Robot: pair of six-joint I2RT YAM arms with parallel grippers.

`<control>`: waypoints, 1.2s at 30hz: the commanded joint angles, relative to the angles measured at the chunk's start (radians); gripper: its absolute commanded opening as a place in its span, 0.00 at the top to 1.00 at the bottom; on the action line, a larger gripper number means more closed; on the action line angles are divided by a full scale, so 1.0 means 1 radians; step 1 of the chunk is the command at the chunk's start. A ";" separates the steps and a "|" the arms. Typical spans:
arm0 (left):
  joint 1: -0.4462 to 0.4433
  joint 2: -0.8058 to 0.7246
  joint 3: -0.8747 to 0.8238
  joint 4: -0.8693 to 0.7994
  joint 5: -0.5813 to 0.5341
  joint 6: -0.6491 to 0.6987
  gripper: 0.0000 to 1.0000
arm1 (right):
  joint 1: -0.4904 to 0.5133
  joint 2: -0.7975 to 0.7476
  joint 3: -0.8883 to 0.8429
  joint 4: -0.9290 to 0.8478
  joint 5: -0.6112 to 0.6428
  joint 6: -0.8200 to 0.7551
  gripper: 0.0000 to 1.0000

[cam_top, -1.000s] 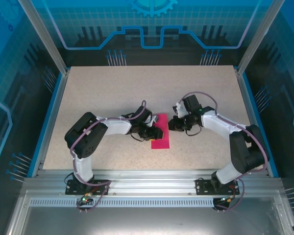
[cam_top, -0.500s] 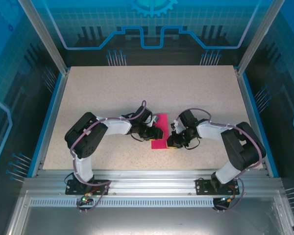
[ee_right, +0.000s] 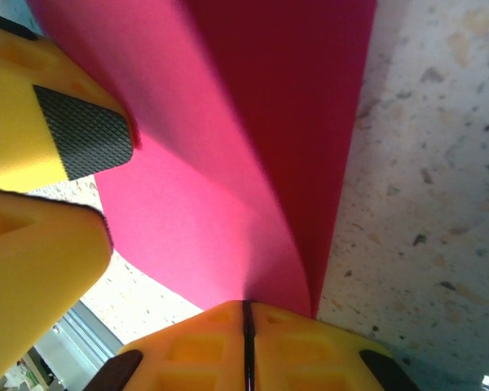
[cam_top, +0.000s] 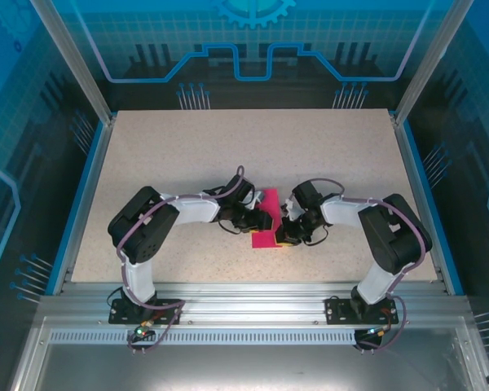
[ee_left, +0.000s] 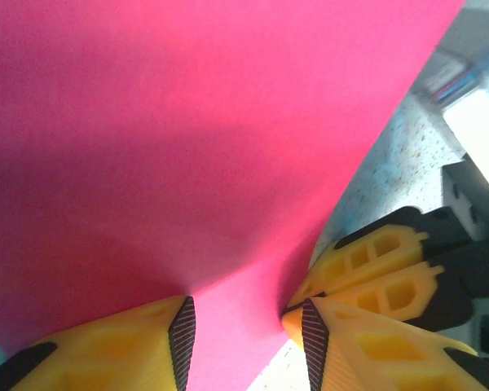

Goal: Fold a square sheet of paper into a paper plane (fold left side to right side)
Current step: First fold the square sheet of paper in half at the center of the table.

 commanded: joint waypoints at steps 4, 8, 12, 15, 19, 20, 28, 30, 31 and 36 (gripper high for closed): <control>0.012 -0.013 0.083 -0.055 0.007 0.038 0.56 | 0.011 0.076 -0.021 -0.091 0.167 -0.012 0.91; 0.032 0.014 0.099 -0.075 -0.012 0.058 0.56 | 0.010 0.082 -0.015 -0.100 0.181 -0.017 0.92; 0.047 0.029 0.097 -0.073 -0.005 0.073 0.56 | 0.009 0.082 -0.006 -0.113 0.194 -0.023 0.91; 0.059 0.043 0.101 -0.073 0.005 0.079 0.56 | 0.010 0.083 0.003 -0.128 0.209 -0.030 0.92; 0.076 0.069 0.120 -0.077 0.007 0.088 0.56 | 0.010 0.092 0.009 -0.152 0.234 -0.043 0.92; 0.081 0.076 0.126 -0.080 0.007 0.089 0.56 | 0.009 0.095 0.009 -0.157 0.239 -0.044 0.92; 0.106 0.133 0.188 -0.110 -0.015 0.099 0.56 | 0.011 0.117 0.013 -0.184 0.263 -0.059 0.92; 0.114 0.142 0.196 -0.111 -0.020 0.096 0.56 | 0.011 0.122 0.013 -0.187 0.265 -0.062 0.92; 0.117 0.148 0.201 -0.113 -0.024 0.096 0.56 | 0.012 0.124 0.013 -0.188 0.266 -0.064 0.92; 0.135 0.175 0.234 -0.124 -0.032 0.098 0.56 | 0.014 0.130 0.013 -0.193 0.268 -0.070 0.92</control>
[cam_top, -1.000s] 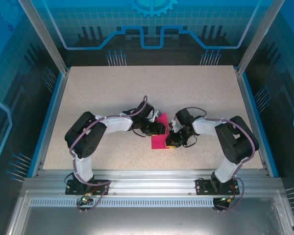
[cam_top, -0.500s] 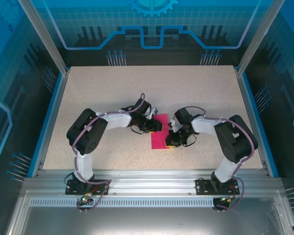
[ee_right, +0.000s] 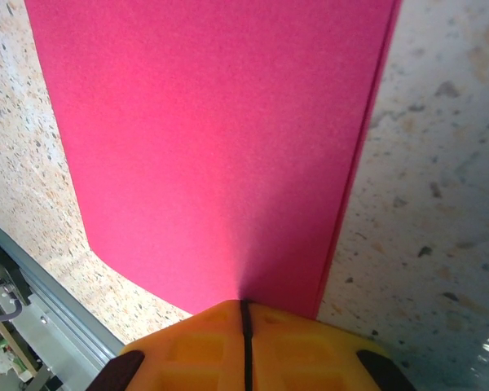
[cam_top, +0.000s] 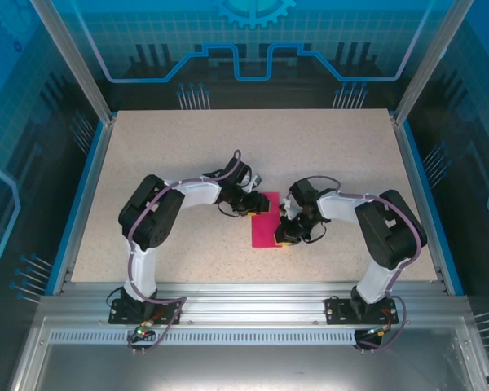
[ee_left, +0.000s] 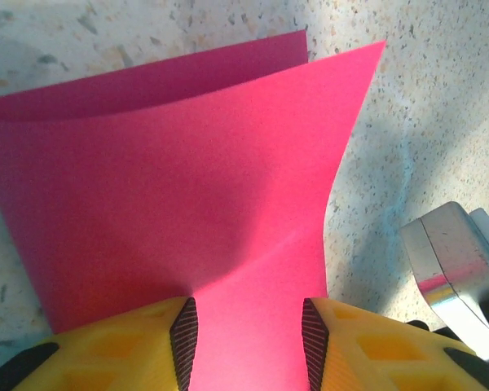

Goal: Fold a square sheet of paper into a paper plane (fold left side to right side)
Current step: First fold the square sheet of paper in half at the center of the table.

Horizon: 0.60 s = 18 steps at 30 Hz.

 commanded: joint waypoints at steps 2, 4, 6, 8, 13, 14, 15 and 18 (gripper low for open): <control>0.030 0.047 0.055 -0.024 -0.038 0.022 0.56 | 0.009 0.088 -0.056 -0.092 0.250 -0.015 0.92; 0.035 0.061 0.078 -0.032 -0.041 0.025 0.56 | 0.010 0.088 -0.056 -0.090 0.247 -0.015 0.92; 0.042 0.076 0.100 -0.042 -0.042 0.027 0.56 | 0.010 0.086 -0.056 -0.092 0.246 -0.016 0.92; 0.053 0.085 0.116 -0.048 -0.045 0.027 0.56 | 0.010 0.086 -0.057 -0.093 0.248 -0.016 0.92; 0.078 0.107 0.147 -0.049 -0.043 0.025 0.56 | 0.010 0.085 -0.059 -0.093 0.247 -0.018 0.93; 0.079 0.116 0.157 -0.052 -0.042 0.027 0.56 | 0.010 0.086 -0.061 -0.092 0.245 -0.018 0.93; 0.082 0.125 0.166 -0.055 -0.041 0.028 0.56 | 0.010 0.085 -0.061 -0.092 0.245 -0.016 0.93; 0.088 0.153 0.196 -0.064 -0.042 0.031 0.56 | 0.010 0.085 -0.059 -0.091 0.241 -0.015 0.93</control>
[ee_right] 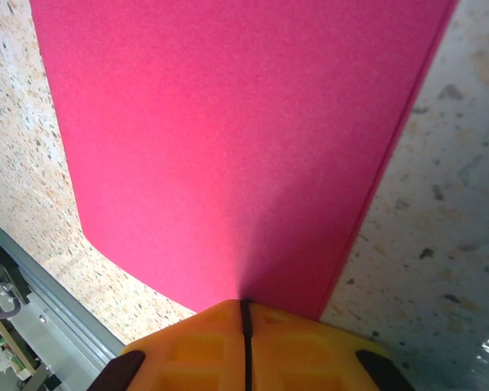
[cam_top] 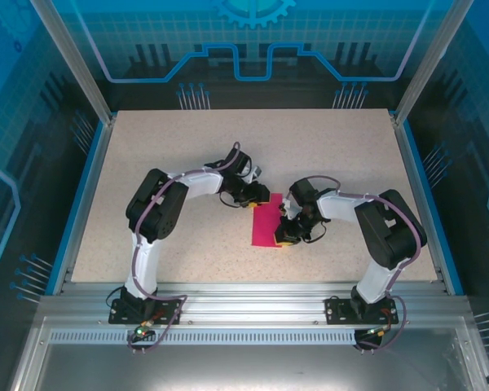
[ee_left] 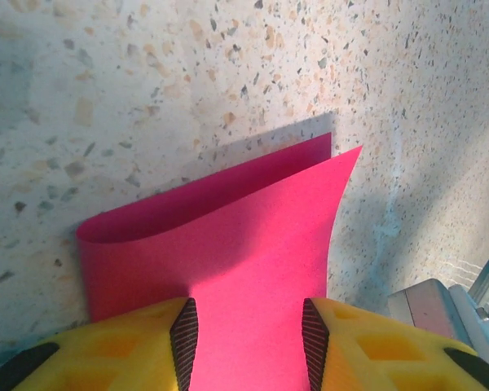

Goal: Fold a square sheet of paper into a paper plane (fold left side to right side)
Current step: First fold the square sheet of paper in half at the center of the table.

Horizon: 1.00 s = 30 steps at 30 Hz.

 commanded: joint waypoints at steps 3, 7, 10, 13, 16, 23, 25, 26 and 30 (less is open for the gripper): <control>0.054 0.076 0.059 0.005 -0.072 0.029 0.56 | 0.010 0.079 -0.063 -0.090 0.241 -0.009 0.93; 0.084 0.089 0.073 0.003 -0.072 0.035 0.56 | 0.010 0.078 -0.063 -0.087 0.237 -0.008 0.93; 0.106 0.101 0.088 0.001 -0.060 0.039 0.56 | 0.010 0.076 -0.065 -0.082 0.232 -0.007 0.93; 0.120 0.119 0.114 -0.004 -0.046 0.044 0.56 | 0.011 0.079 -0.065 -0.078 0.225 -0.004 0.93; 0.128 0.128 0.134 -0.002 -0.034 0.045 0.56 | 0.011 0.078 -0.065 -0.079 0.225 -0.002 0.93; 0.140 -0.002 0.051 0.017 -0.034 0.057 0.56 | 0.011 0.068 -0.057 -0.078 0.224 0.002 0.93; 0.138 -0.083 -0.028 0.043 -0.028 0.049 0.56 | 0.011 0.064 -0.055 -0.078 0.223 0.003 0.93; 0.135 -0.115 -0.067 0.057 -0.024 0.041 0.55 | 0.011 0.063 -0.054 -0.078 0.223 0.003 0.93; 0.080 -0.261 -0.230 0.127 -0.013 -0.003 0.55 | 0.012 0.061 -0.055 -0.074 0.226 0.006 0.93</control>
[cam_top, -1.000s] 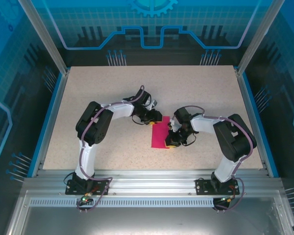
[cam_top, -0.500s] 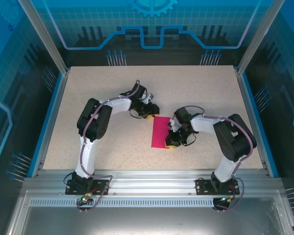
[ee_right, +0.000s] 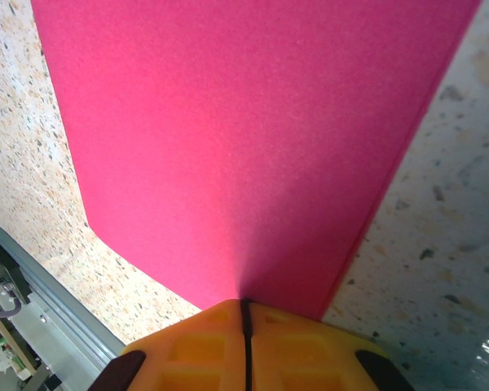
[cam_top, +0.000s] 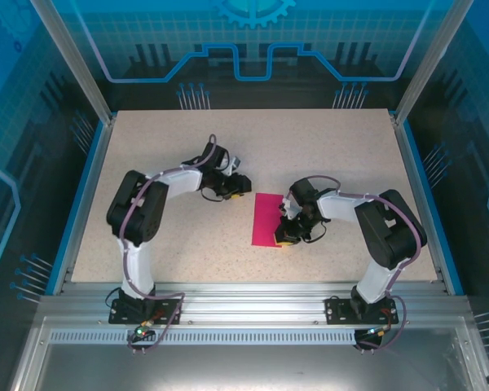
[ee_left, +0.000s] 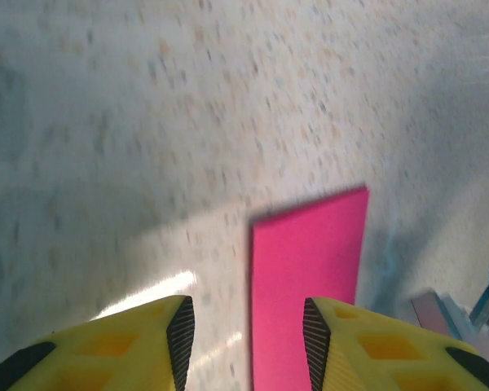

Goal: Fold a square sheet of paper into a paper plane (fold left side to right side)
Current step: First fold the square sheet of paper in half at the center of the table, then hold the square sheet of paper at the center of the table.

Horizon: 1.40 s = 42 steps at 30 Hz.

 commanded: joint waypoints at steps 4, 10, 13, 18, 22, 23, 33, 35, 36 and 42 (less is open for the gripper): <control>-0.137 -0.156 -0.187 0.136 0.006 -0.095 0.55 | 0.011 0.066 -0.054 -0.072 0.231 0.004 0.93; -0.226 -0.096 -0.226 0.228 0.005 -0.173 0.56 | 0.011 0.070 -0.057 -0.073 0.235 0.008 0.93; -0.236 -0.058 -0.228 0.237 0.005 -0.183 0.56 | 0.011 0.069 -0.055 -0.075 0.238 0.008 0.93; -0.236 -0.047 -0.249 0.187 -0.034 -0.145 0.56 | 0.011 0.063 -0.057 -0.081 0.242 0.007 0.93; -0.228 -0.036 -0.243 0.147 -0.073 -0.123 0.56 | 0.011 0.065 -0.059 -0.086 0.247 0.006 0.93; -0.221 -0.037 -0.243 0.141 -0.076 -0.120 0.56 | 0.011 0.065 -0.060 -0.085 0.247 0.004 0.93; -0.104 -0.190 -0.278 0.043 -0.081 -0.033 0.55 | 0.011 0.040 -0.074 -0.031 0.194 -0.001 0.92; -0.105 -0.231 -0.281 0.034 -0.068 -0.029 0.55 | 0.013 0.020 -0.074 -0.006 0.161 -0.002 0.91; -0.105 -0.252 -0.287 0.036 -0.057 -0.033 0.56 | 0.013 0.005 -0.073 0.009 0.142 -0.002 0.91; -0.148 -0.340 -0.310 0.015 -0.050 -0.045 0.55 | 0.006 -0.149 -0.026 -0.011 0.074 -0.039 0.78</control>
